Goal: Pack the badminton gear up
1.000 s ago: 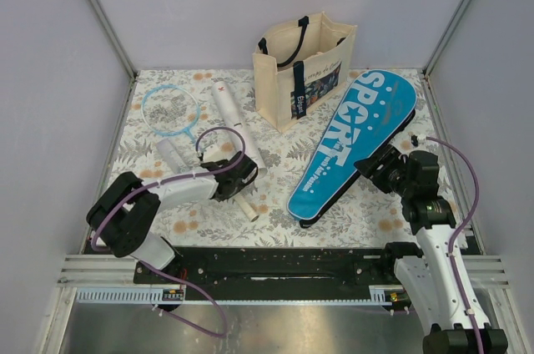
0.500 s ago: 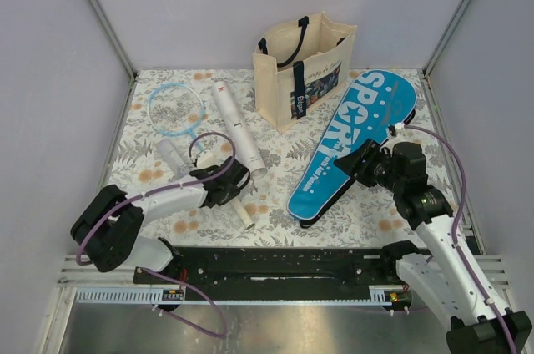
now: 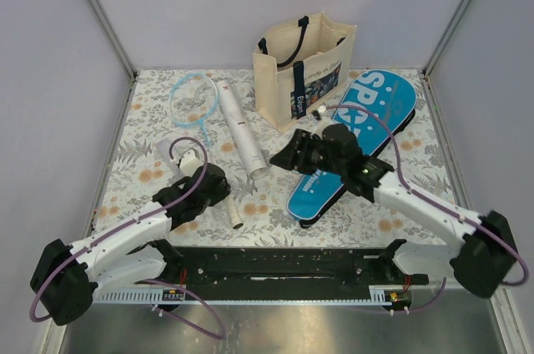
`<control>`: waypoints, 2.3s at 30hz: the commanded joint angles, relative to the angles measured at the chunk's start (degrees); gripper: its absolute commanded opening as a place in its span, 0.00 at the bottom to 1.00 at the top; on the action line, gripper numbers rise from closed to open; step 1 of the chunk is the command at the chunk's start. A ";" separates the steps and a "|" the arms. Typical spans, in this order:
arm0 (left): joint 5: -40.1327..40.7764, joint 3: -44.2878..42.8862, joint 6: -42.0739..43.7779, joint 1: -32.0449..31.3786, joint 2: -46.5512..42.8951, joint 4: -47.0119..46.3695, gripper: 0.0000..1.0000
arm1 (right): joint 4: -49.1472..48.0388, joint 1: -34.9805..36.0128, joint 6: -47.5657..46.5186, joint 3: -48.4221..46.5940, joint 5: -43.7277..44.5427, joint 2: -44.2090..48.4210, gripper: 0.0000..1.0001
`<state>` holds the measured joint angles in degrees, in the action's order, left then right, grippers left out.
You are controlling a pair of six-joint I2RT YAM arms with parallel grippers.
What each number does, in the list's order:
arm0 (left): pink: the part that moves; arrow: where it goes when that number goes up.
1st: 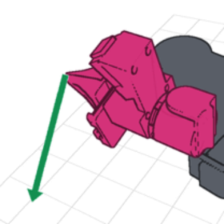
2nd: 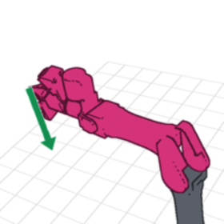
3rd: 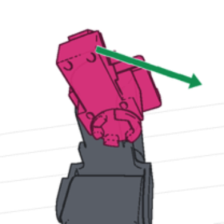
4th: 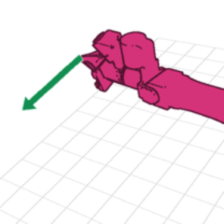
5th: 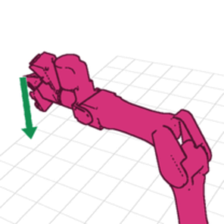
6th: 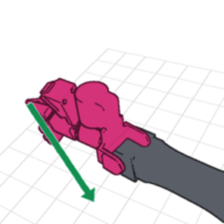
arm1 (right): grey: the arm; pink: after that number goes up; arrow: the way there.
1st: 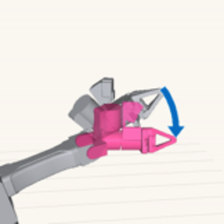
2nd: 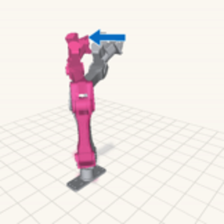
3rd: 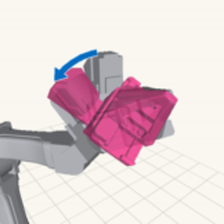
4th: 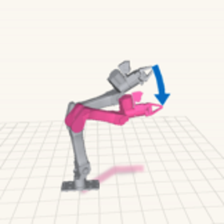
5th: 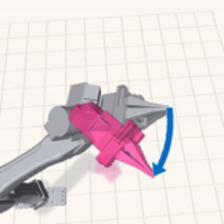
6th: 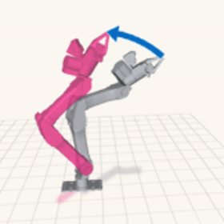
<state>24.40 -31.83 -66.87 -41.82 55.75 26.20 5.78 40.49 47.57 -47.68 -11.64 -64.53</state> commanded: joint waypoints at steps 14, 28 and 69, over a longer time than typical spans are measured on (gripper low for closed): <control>-1.55 10.65 1.74 0.16 -22.51 -2.64 0.00 | -20.63 10.57 3.05 -25.00 -1.53 -39.60 0.65; -3.31 14.52 -0.10 0.25 -32.89 -3.43 0.00 | -19.93 13.91 5.16 -37.04 -6.64 -54.55 0.62; -0.76 14.26 0.51 0.25 -37.03 -2.64 0.00 | -15.62 14.09 4.46 -40.83 -1.90 -57.11 0.38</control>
<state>21.96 -16.27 -67.53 -41.82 18.85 28.40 -6.28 54.43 50.50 -86.74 -11.90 -121.75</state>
